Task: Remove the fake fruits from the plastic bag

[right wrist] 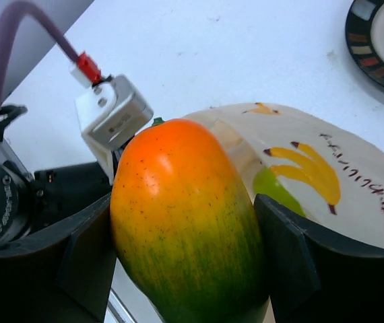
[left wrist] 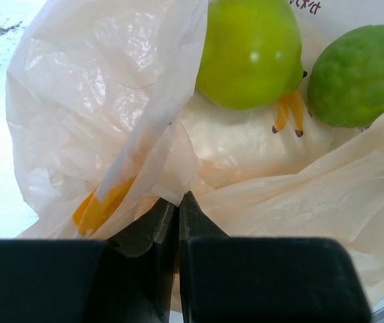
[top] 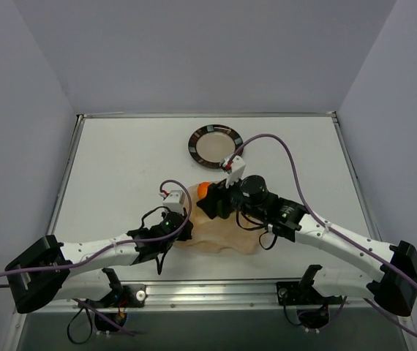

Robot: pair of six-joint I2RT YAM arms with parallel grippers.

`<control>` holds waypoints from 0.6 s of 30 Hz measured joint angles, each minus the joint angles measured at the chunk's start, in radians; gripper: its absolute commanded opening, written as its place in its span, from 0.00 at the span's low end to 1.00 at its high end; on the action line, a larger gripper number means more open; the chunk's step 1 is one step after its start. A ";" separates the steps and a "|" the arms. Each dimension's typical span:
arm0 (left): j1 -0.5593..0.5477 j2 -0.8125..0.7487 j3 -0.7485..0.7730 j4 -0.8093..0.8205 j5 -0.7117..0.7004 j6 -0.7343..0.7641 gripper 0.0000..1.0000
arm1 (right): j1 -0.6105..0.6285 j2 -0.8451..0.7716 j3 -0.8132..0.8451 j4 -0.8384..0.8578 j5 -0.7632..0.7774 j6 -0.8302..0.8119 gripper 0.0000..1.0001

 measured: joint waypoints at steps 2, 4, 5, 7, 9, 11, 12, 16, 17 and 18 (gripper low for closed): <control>0.000 0.004 0.000 -0.003 0.000 0.000 0.02 | -0.035 0.016 0.029 0.001 -0.019 0.005 0.31; -0.001 0.005 0.000 -0.007 0.000 0.000 0.02 | -0.089 0.058 0.069 0.016 -0.030 0.018 0.30; -0.002 0.005 0.000 -0.009 0.000 0.000 0.02 | -0.118 0.088 0.093 0.030 -0.027 0.022 0.30; -0.005 0.005 0.000 -0.012 0.000 0.000 0.03 | -0.181 0.173 0.148 0.067 -0.007 0.029 0.30; -0.008 0.005 0.000 -0.013 0.000 0.002 0.02 | -0.232 0.271 0.212 0.103 0.023 0.031 0.30; -0.010 0.006 0.000 -0.011 -0.001 0.005 0.02 | -0.271 0.381 0.280 0.139 0.056 0.027 0.30; -0.011 0.006 0.000 -0.010 -0.001 0.007 0.02 | -0.286 0.439 0.316 0.155 0.073 0.023 0.30; -0.013 0.013 0.000 -0.003 0.000 0.012 0.02 | -0.332 0.670 0.454 0.193 0.151 -0.012 0.31; -0.013 0.014 0.000 -0.001 0.000 0.016 0.02 | -0.338 0.741 0.499 0.201 0.176 -0.027 0.31; -0.013 0.014 0.000 0.001 0.000 0.020 0.02 | -0.342 0.770 0.514 0.204 0.184 -0.034 0.31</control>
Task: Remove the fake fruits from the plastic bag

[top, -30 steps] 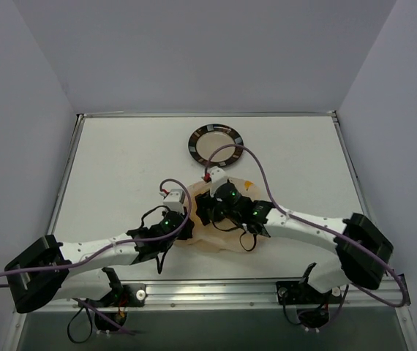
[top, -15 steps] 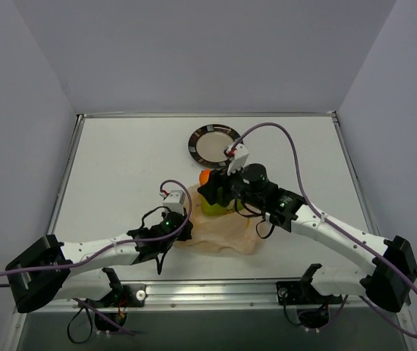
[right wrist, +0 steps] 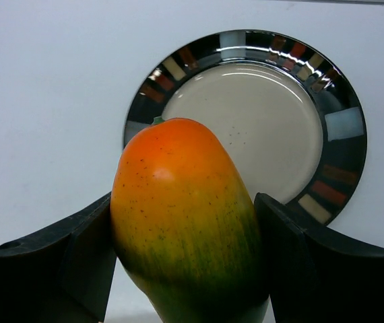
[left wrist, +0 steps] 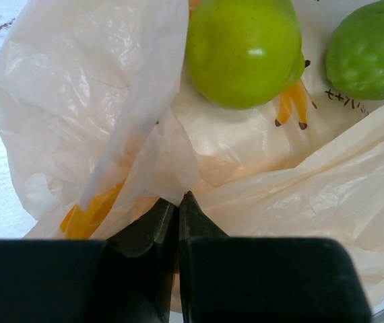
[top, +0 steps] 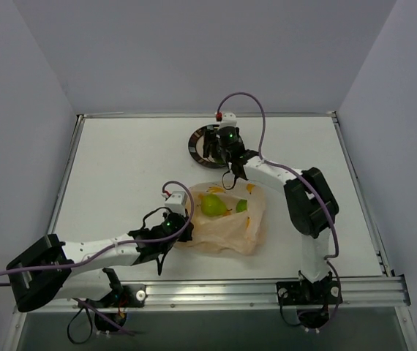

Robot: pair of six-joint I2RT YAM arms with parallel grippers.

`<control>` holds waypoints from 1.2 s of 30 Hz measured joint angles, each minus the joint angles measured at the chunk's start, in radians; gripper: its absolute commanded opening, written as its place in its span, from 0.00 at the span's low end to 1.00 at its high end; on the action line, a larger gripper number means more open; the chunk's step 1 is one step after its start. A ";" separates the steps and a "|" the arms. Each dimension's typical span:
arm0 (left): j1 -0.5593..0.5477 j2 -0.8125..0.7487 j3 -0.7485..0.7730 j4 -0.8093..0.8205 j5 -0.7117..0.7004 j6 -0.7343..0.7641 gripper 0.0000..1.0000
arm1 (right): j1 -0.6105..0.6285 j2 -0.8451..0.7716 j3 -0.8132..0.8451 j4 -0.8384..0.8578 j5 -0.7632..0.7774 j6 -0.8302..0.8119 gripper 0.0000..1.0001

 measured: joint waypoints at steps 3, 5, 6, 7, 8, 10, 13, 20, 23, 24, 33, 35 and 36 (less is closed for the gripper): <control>0.000 0.000 0.000 0.007 -0.001 0.015 0.02 | -0.016 0.143 0.097 -0.003 0.031 -0.028 0.32; 0.000 0.000 0.000 0.013 -0.001 0.023 0.02 | -0.024 0.212 0.150 -0.008 0.042 -0.040 0.35; 0.000 0.000 0.000 0.015 -0.001 0.026 0.02 | -0.028 0.242 0.176 -0.009 0.044 -0.047 0.40; 0.000 0.000 0.000 0.018 -0.001 0.031 0.02 | -0.033 0.265 0.198 -0.010 0.047 -0.054 0.45; 0.000 0.000 0.000 0.021 -0.001 0.033 0.02 | -0.038 0.285 0.219 -0.012 0.047 -0.058 0.50; 0.000 0.001 0.000 0.025 -0.001 0.037 0.02 | -0.048 0.312 0.257 -0.013 0.047 -0.066 0.68; 0.000 0.005 0.000 0.031 -0.001 0.040 0.02 | -0.063 0.332 0.305 -0.018 0.049 -0.074 0.91; 0.000 0.007 0.000 0.036 0.000 0.040 0.02 | -0.079 0.267 0.271 -0.036 0.037 -0.073 0.83; 0.000 0.007 0.000 0.035 -0.001 0.038 0.02 | -0.062 0.085 0.045 -0.020 0.027 -0.055 0.56; 0.000 0.006 0.000 0.035 -0.001 0.035 0.02 | -0.048 0.004 -0.043 -0.014 0.029 -0.045 0.42; 0.000 -0.035 0.000 0.024 -0.002 0.023 0.02 | 0.407 -0.661 -0.513 0.039 0.120 0.031 0.28; 0.000 -0.048 0.000 0.021 -0.005 0.019 0.02 | 0.460 -0.725 -0.575 0.033 0.138 0.060 0.28; 0.000 -0.053 0.000 0.019 -0.006 0.017 0.02 | 0.464 -0.740 -0.599 0.030 0.150 0.076 0.29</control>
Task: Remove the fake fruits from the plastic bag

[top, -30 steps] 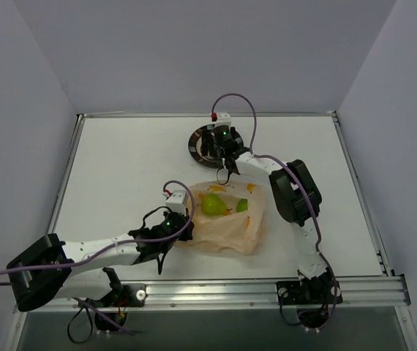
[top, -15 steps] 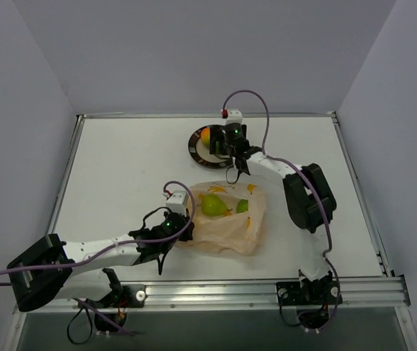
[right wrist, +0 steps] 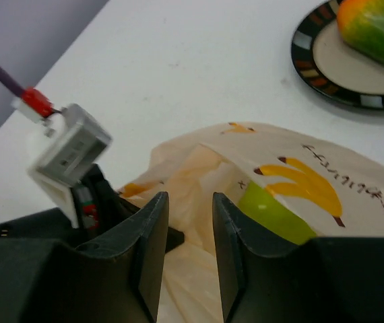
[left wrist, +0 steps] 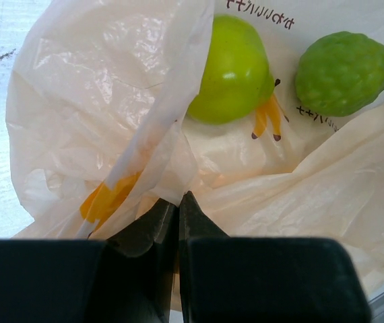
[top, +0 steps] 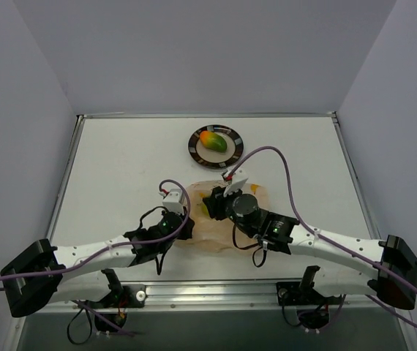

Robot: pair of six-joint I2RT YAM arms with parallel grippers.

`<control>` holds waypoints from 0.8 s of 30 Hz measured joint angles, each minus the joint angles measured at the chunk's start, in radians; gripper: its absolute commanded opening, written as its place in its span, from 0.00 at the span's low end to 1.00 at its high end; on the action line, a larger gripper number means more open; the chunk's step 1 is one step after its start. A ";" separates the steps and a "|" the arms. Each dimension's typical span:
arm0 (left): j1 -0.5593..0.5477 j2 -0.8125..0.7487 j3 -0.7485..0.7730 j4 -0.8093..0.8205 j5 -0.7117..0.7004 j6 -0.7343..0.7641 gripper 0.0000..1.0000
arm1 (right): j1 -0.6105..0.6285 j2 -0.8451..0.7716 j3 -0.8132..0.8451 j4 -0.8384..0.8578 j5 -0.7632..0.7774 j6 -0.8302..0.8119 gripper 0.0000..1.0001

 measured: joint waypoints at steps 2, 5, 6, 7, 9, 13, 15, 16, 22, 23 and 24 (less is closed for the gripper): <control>0.000 -0.008 0.000 -0.001 -0.003 -0.002 0.02 | -0.007 0.002 -0.033 -0.016 0.031 0.039 0.32; 0.000 -0.014 0.000 -0.002 -0.003 -0.002 0.02 | -0.014 0.073 -0.040 -0.040 0.084 0.084 0.44; 0.000 -0.014 0.000 -0.002 -0.003 -0.002 0.02 | -0.018 0.114 -0.039 -0.042 0.099 0.096 0.51; 0.000 -0.014 0.000 -0.002 -0.003 -0.002 0.02 | -0.021 0.150 -0.039 -0.044 0.109 0.106 0.55; 0.000 -0.012 0.000 -0.001 -0.002 -0.002 0.02 | -0.030 0.219 -0.037 -0.045 0.126 0.114 0.66; 0.000 -0.005 0.000 0.002 -0.001 -0.002 0.02 | -0.081 0.332 -0.023 -0.034 0.124 0.128 0.75; 0.000 0.000 0.000 0.003 0.003 -0.002 0.02 | -0.122 0.375 -0.010 -0.016 0.122 0.134 0.81; 0.000 0.003 0.000 0.005 0.006 -0.002 0.02 | -0.136 0.391 -0.002 -0.008 0.124 0.134 0.82; 0.000 0.023 0.000 0.014 0.019 -0.002 0.02 | -0.169 0.484 0.039 0.064 0.085 0.133 0.81; 0.000 0.027 0.000 0.016 0.021 -0.002 0.02 | -0.169 0.498 0.043 0.073 0.077 0.132 0.76; 0.000 0.031 0.000 0.016 0.021 -0.001 0.02 | -0.169 0.509 0.046 0.079 0.069 0.130 0.71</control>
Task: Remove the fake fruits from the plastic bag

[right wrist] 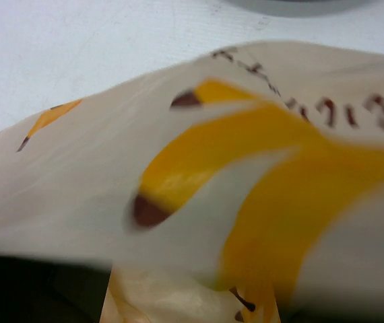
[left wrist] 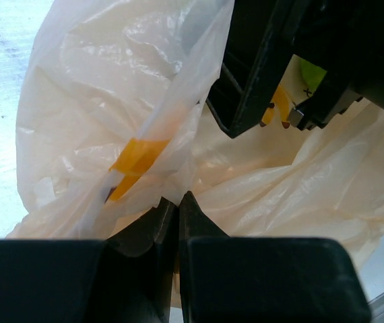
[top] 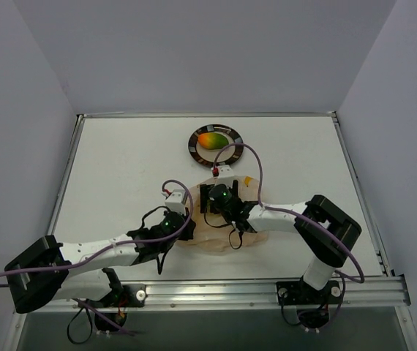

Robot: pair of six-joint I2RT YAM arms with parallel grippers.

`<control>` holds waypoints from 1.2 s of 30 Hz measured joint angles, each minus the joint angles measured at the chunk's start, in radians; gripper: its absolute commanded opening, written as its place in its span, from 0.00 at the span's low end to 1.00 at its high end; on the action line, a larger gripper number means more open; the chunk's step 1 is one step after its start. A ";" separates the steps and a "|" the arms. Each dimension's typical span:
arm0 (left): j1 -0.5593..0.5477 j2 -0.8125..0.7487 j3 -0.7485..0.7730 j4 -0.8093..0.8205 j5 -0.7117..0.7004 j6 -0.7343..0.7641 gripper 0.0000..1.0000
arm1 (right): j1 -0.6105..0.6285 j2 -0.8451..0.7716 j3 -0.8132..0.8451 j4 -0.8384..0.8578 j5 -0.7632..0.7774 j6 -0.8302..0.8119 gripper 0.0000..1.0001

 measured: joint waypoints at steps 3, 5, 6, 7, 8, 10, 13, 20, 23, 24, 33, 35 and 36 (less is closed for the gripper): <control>0.000 0.007 0.000 -0.001 0.002 0.000 0.02 | 0.000 0.018 0.004 0.022 -0.011 0.000 0.57; 0.000 0.007 0.000 0.000 0.002 0.000 0.02 | 0.000 0.018 0.004 0.031 -0.013 -0.005 0.36; 0.000 0.007 0.001 0.000 0.002 0.000 0.02 | 0.000 0.016 0.003 0.038 -0.013 -0.006 0.35; 0.000 0.007 0.001 -0.001 0.002 0.000 0.02 | 0.000 0.011 -0.001 0.041 -0.013 -0.008 0.35; 0.000 0.007 0.001 -0.002 0.001 0.000 0.02 | 0.001 0.000 -0.007 0.039 -0.014 -0.010 0.34; 0.000 0.006 0.001 -0.004 -0.002 0.000 0.02 | 0.010 -0.043 -0.024 0.031 -0.015 -0.013 0.34; 0.000 0.002 0.003 -0.013 -0.008 0.001 0.02 | 0.029 -0.143 -0.042 -0.019 -0.021 -0.016 0.35; 0.000 -0.001 0.012 -0.019 -0.028 0.002 0.02 | 0.126 -0.403 -0.057 -0.155 -0.078 -0.014 0.35; 0.000 -0.001 0.012 -0.021 -0.029 0.003 0.02 | 0.121 -0.513 -0.060 -0.193 -0.132 -0.011 0.35; 0.000 -0.001 0.012 -0.022 -0.031 0.003 0.02 | 0.113 -0.540 -0.057 -0.196 -0.158 -0.012 0.35; 0.000 -0.011 0.011 -0.027 -0.051 0.007 0.02 | -0.116 -0.472 0.159 -0.212 -0.436 -0.030 0.34; 0.000 -0.026 0.005 -0.027 -0.055 0.008 0.02 | -0.167 -0.428 0.201 -0.204 -0.458 -0.033 0.34; 0.000 -0.033 0.001 -0.027 -0.055 0.009 0.02 | -0.185 -0.405 0.217 -0.198 -0.463 -0.039 0.34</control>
